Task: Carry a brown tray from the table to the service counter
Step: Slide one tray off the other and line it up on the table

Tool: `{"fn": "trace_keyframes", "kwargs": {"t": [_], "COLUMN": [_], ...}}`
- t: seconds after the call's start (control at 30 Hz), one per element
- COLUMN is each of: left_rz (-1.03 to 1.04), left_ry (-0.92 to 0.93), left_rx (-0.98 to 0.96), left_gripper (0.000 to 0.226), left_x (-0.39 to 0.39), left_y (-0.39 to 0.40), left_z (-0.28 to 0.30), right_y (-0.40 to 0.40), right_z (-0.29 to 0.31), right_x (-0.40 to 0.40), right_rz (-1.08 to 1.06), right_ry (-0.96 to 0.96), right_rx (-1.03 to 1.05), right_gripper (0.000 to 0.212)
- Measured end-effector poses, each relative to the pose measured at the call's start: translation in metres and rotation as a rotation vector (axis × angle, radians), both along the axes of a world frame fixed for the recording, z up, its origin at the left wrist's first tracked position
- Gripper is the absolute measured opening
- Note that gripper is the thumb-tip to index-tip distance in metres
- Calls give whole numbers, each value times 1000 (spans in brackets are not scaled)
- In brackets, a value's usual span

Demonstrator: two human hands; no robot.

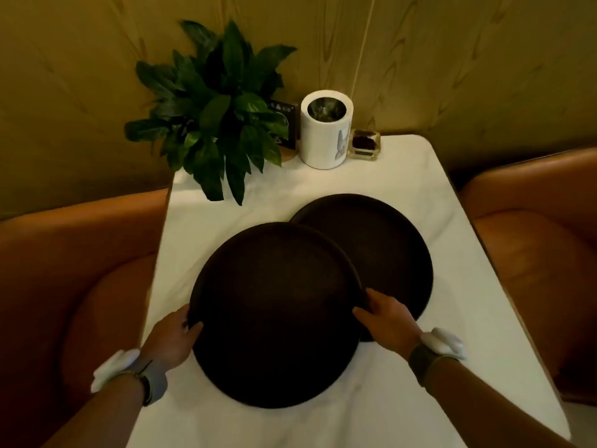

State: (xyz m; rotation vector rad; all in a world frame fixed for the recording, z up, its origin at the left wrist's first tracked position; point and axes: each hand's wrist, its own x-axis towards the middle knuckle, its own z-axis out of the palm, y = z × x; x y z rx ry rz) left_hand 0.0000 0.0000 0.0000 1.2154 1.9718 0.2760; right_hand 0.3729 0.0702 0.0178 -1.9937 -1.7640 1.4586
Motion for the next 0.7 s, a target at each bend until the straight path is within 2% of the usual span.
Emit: {"fn": "trace_keyframes", "kwargs": {"t": [0.1, 0.2, 0.33, 0.53, 0.7], "left_rz": [198, 371, 501, 465, 503], "left_ry": [-31, -92, -188, -125, -173], "left_rx": [40, -30, -59, 51, 150], "left_gripper": [33, 29, 25, 24, 26], "left_x": [-3, -9, -30, -1, 29], "left_y": [11, 16, 15, 32, 53], "left_z": [-12, -15, -36, 0, 14], "right_y": [8, 10, 15, 39, 58], "right_z": [-4, -3, -1, 14, 11], "right_x": [-5, -11, -11, 9, 43], "right_rz": [-72, -185, -249, -250, -250], "right_ry": [56, 137, 133, 120, 47], "right_rx": [-62, -97, -92, -78, 9], "right_gripper": [18, 16, 11, 9, 18]}}
